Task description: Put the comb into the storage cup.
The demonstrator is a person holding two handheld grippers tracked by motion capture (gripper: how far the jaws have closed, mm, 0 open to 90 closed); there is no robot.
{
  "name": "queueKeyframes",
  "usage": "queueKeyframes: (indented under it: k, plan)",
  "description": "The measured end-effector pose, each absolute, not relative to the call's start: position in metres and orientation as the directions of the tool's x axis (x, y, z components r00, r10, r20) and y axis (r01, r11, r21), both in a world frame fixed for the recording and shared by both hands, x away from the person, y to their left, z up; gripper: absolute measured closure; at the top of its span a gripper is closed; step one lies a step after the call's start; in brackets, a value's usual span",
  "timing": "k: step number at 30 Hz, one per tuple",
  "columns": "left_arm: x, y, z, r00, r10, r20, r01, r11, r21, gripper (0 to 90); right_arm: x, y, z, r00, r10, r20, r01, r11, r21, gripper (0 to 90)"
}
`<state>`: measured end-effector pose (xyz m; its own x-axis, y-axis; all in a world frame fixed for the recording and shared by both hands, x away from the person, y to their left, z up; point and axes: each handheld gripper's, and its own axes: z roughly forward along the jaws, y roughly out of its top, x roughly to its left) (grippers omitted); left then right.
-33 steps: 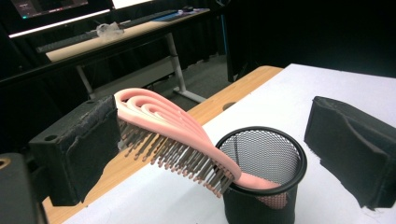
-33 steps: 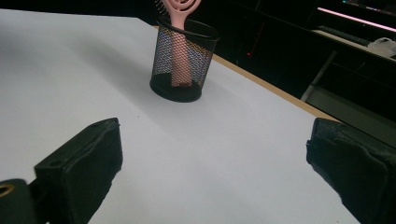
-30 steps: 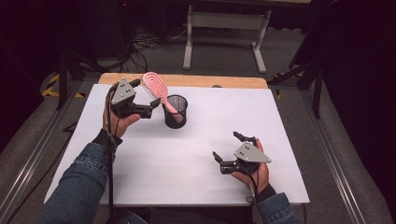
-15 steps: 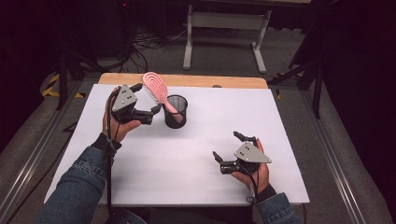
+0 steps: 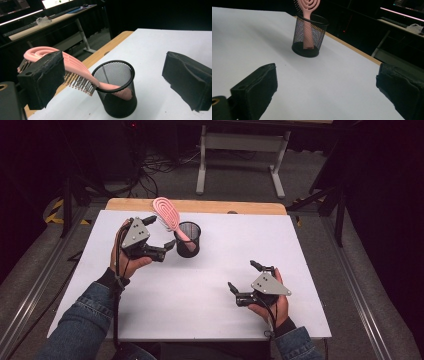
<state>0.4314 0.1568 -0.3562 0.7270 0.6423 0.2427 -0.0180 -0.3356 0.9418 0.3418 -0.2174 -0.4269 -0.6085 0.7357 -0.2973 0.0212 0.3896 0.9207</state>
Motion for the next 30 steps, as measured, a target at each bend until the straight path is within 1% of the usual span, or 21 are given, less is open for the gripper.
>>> queueKeyframes:
  k: [14, 21, 30]
  plan:
    - [0.42, 0.158, -0.362, 0.743, 0.62, 0.25, -0.026, -0.346, 0.938, 5.1, 0.341, -0.217, -0.425, -0.607, 0.735, -0.301, 0.014, 0.388, 0.921, 4.2]
    - [0.417, 0.157, -0.365, 0.752, 0.601, 0.272, -0.037, -0.374, 0.927, 5.2, 0.34, -0.218, -0.425, -0.606, 0.736, -0.3, 0.011, 0.386, 0.923, 4.1]
    - [0.408, 0.156, -0.37, 0.764, 0.583, 0.278, -0.05, -0.376, 0.925, 5.3, 0.34, -0.218, -0.424, -0.604, 0.737, -0.304, 0.007, 0.386, 0.922, 4.1]
